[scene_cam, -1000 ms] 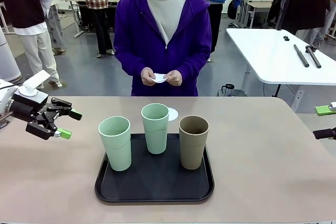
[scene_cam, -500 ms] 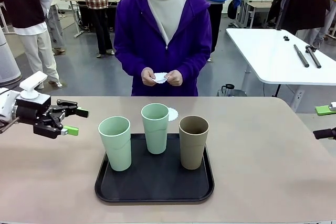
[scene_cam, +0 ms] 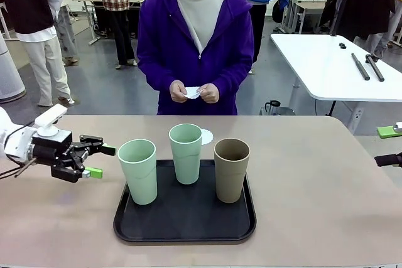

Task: Place coasters on the table and set cups on them.
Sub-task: Pick up one Reusable plastic cup and place it on a coaster set by the human.

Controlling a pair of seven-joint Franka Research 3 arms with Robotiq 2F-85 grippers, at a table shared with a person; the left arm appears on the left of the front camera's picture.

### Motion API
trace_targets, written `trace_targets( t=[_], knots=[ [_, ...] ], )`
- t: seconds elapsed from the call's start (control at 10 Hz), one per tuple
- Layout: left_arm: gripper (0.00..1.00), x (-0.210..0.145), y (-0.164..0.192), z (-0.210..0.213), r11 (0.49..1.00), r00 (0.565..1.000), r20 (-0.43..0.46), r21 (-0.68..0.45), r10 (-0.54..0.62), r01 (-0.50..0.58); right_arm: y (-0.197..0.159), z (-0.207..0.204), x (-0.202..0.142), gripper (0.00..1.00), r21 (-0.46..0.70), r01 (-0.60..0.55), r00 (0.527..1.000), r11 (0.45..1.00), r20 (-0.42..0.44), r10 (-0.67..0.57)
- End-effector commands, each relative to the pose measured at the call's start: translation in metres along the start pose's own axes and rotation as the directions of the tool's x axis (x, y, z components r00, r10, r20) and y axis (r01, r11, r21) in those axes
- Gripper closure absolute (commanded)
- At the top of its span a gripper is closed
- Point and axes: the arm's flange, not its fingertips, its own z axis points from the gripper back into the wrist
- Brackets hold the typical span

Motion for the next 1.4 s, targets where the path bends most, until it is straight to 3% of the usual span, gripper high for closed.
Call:
trace_targets(
  t=[0.0, 0.5, 1.3],
  knots=[
    [0.00, -0.011, 0.005, -0.010, 0.998, 0.997, 0.036, -0.016, -0.061, 0.062, 0.000, 0.000, 0.003, 0.00, 0.023, -0.007, 1.000, 1.000, 0.011, 0.007],
    [0.00, -0.027, 0.039, -0.031, 0.997, 0.994, 0.095, -0.052, -0.054, 0.059, 0.000, 0.000, 0.003, 0.00, 0.023, -0.007, 1.000, 1.000, 0.011, 0.007],
    [0.00, -0.033, 0.036, -0.064, 0.986, 0.997, 0.072, -0.165, -0.004, 0.016, 0.000, 0.000, 0.003, 0.00, 0.023, -0.007, 1.000, 1.000, 0.011, 0.007]
  ],
)
